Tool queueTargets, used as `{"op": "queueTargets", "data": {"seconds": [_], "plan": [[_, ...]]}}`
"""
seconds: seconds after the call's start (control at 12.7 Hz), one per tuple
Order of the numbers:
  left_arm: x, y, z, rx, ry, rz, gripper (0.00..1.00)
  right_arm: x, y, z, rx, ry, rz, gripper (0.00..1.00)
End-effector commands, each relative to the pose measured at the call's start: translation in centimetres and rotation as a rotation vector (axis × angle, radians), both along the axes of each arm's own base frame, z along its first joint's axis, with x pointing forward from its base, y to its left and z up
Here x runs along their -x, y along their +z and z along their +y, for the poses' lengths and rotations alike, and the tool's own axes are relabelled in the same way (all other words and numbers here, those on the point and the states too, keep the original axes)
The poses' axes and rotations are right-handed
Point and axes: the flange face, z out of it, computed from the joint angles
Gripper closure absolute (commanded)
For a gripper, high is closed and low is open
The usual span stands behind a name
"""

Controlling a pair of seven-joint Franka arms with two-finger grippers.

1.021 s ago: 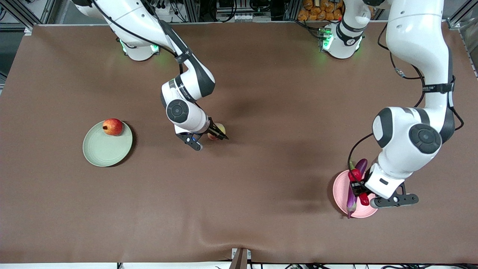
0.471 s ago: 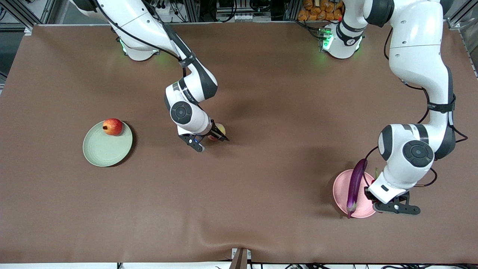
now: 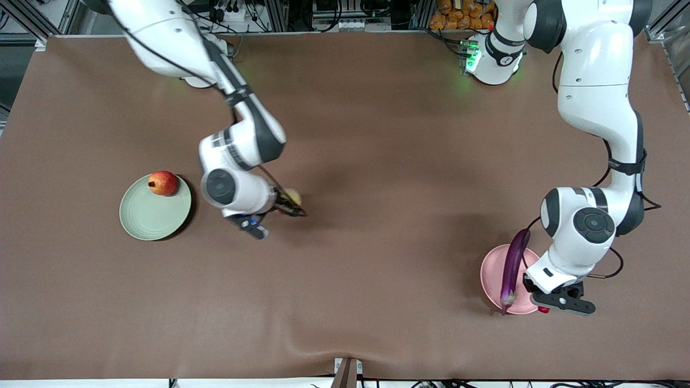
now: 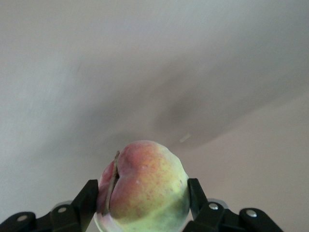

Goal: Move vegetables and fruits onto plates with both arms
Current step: 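Place the chili with the left gripper while the right gripper carries the peach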

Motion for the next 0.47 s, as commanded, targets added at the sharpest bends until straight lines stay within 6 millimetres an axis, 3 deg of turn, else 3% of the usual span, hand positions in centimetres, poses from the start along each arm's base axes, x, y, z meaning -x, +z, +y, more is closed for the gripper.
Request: {"op": "queueTargets", "data": {"seconds": [0.0, 0.08, 0.16, 0.24, 0.31, 0.39], "plan": [[-0.4, 0.0, -0.2, -0.01, -0.027, -0.01, 1.0, -2.6, 2.1, -11.3, -0.009, 0.134, 0.003, 1.0], [-0.3, -0.1, -0.3, -0.011, -0.028, -0.008, 1.0, -3.0, 1.9, -15.0, 0.027, 0.196, 0.015, 1.0], [-0.3, -0.2, -0.5, -0.008, -0.027, -0.007, 0.71, -3.4, 1.8, -18.7, 0.041, 0.242, 0.017, 1.0], [-0.3, -0.5, -0.4, -0.009, -0.025, -0.004, 0.01, -3.6, 1.6, -22.6, 0.025, 0.272, 0.016, 1.0], [-0.2, -1.0, -0.7, -0.01, -0.03, 0.003, 0.0, -3.6, 1.4, -26.6, -0.007, 0.306, 0.015, 1.0], [-0.2, -1.2, -0.6, -0.011, -0.026, 0.004, 0.0, -3.5, 1.2, -29.2, -0.033, 0.338, 0.012, 1.0]]}}
